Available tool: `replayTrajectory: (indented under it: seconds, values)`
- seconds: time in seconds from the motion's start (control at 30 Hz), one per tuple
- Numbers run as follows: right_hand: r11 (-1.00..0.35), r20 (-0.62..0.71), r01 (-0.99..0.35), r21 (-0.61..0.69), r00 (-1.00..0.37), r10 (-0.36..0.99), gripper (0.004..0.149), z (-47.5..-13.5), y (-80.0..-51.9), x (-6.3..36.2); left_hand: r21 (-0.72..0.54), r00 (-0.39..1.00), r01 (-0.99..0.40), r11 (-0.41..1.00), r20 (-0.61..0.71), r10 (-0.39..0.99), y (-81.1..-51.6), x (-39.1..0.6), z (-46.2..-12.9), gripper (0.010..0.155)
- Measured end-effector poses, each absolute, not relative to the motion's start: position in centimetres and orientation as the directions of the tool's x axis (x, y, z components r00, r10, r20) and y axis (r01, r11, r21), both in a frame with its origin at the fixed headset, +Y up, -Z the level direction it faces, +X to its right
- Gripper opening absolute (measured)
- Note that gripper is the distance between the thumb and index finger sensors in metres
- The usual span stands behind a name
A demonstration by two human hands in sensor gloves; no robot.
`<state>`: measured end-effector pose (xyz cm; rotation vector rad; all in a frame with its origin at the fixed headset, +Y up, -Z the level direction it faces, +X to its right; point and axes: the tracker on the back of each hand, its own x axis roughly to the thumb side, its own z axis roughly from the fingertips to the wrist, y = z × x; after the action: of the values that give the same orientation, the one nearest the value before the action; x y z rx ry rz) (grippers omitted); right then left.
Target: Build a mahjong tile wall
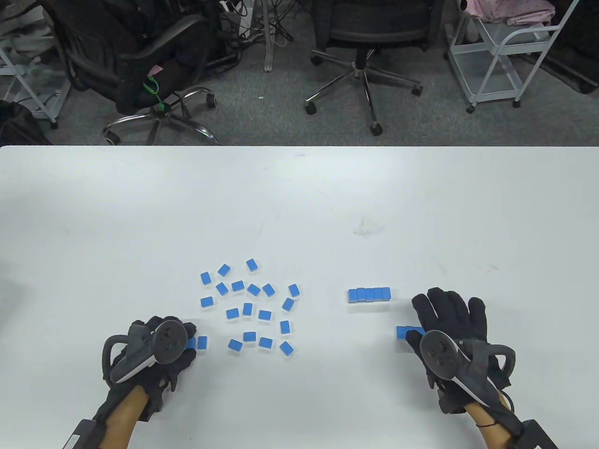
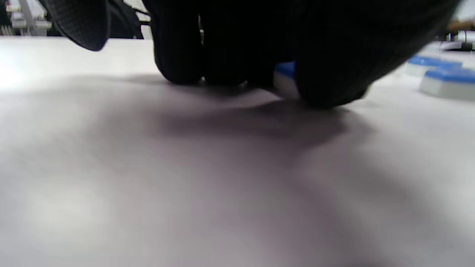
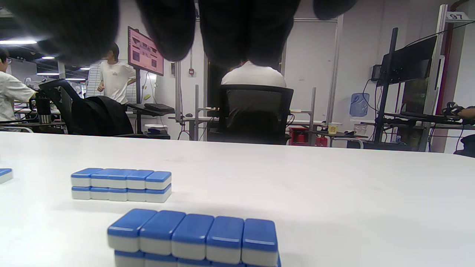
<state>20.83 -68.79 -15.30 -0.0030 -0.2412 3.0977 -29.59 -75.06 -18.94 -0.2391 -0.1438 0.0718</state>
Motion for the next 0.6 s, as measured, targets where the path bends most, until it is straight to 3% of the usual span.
replayTrajectory:
  seconds: [0.6]
  values:
    - [-0.989, 0.012, -0.039, -0.145, -0.999, 0.037, 0.068, -15.13, -68.75, 20.48, -0.237, 0.98, -0.101, 0.966, 0.145, 0.138, -75.59, -30.18, -18.89, 0.058]
